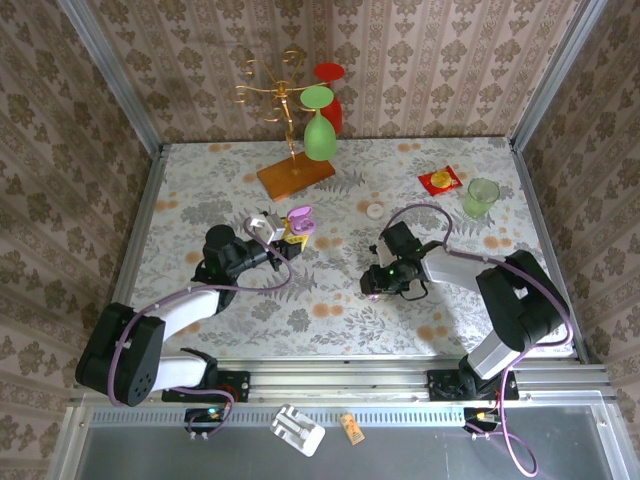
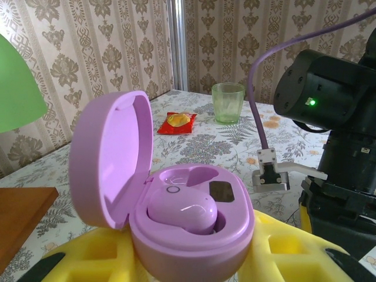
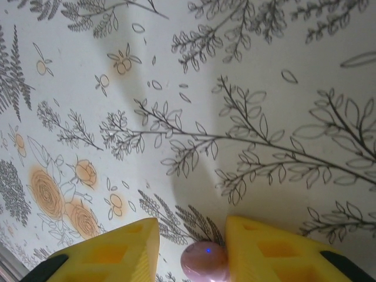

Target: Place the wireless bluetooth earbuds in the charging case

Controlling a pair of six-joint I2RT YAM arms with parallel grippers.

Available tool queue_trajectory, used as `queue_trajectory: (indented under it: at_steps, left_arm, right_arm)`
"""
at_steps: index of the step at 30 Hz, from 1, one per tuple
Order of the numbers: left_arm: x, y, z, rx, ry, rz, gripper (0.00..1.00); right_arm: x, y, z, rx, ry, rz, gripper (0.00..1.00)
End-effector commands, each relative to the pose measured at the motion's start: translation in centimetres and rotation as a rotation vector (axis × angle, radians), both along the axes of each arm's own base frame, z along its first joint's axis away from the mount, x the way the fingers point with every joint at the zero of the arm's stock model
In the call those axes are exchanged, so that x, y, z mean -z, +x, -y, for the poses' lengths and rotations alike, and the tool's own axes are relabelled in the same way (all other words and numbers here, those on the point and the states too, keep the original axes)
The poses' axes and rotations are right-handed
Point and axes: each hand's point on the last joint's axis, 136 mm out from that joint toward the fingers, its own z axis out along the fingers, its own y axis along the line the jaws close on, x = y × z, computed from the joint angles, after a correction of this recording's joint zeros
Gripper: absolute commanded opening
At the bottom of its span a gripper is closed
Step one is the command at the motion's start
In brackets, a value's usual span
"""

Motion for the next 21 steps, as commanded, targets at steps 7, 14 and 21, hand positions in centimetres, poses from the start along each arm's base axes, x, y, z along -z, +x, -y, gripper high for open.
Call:
queue_trajectory:
  at_steps: [7, 14, 21]
  left_arm:
    - [-1.16, 0.1, 0.25, 0.022, -0.032, 0.02, 0.23]
    - [-1.17, 0.1, 0.22, 0.02, -0.03, 0.024, 0.23]
    - [-1.36, 0.14, 0.33, 0.025, -0.036, 0.025, 0.23]
  right_arm:
    - [0.17, -1.63, 0.77, -0.015, -0.007, -0.035, 0.29]
    - [-0.18, -2.23, 0.68, 0.001, 0.02, -0.049, 0.27]
    - [-0.02, -2.31, 1.14, 0.02, 0.001, -0.057, 0.22]
